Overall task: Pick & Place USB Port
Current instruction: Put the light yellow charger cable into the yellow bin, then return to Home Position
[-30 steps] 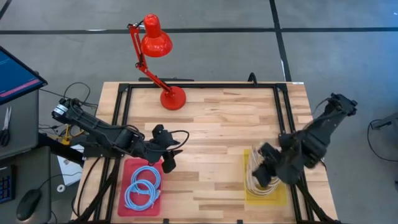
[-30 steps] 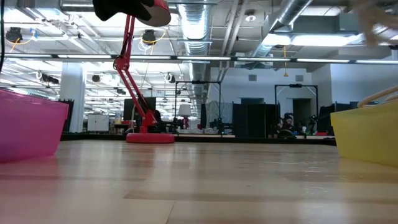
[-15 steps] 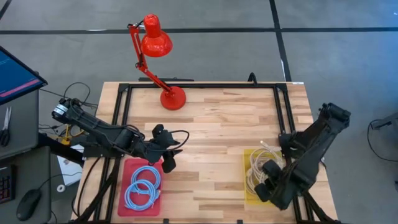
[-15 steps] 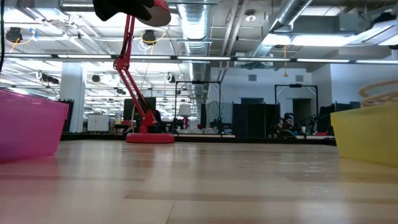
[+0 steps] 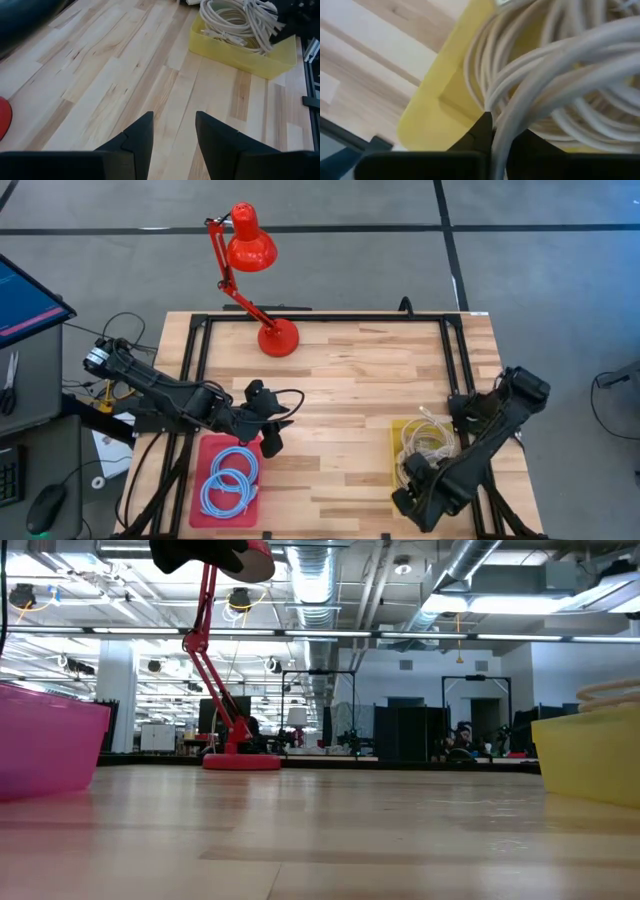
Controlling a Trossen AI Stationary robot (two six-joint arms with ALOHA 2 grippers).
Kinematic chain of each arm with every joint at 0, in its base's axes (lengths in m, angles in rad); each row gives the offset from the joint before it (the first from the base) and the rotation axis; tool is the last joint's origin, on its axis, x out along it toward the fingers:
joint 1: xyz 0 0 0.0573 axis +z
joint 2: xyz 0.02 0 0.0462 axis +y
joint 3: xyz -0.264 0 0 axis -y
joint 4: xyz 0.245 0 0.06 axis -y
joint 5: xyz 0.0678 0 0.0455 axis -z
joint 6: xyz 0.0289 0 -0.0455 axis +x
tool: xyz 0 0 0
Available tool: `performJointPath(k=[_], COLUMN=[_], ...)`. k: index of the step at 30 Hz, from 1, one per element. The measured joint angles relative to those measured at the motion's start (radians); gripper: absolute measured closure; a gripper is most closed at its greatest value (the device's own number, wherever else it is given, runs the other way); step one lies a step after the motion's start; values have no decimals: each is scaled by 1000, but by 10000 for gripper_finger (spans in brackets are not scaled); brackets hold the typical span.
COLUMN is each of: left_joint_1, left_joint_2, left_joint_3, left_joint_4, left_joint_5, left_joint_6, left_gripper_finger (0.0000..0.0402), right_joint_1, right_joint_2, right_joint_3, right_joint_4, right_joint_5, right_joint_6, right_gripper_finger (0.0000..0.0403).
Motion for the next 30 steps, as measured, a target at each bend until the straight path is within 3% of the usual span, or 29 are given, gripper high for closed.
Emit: performJointPath(k=[7, 14, 24, 30], left_joint_1=[0, 0, 0, 0], left_joint_2=[0, 0, 0, 0], left_joint_3=[0, 0, 0, 0], left_joint_4=[0, 0, 0, 6], left_joint_5=[0, 0, 0, 0], left_joint_6=[0, 0, 0, 10], left_gripper_finger=[256, 256, 258, 259], right_joint_1=[-26, -61, -101, -114], right_joint_2=[-44, -196, -343, -398], right_joint_3=[0, 0, 1, 1], right_joint_4=[50, 42, -52, 92], right_joint_5=[-35, -27, 4, 19], right_joint_6=[-86, -195, -218, -465], right_gripper_finger=[324, 303, 276, 262])
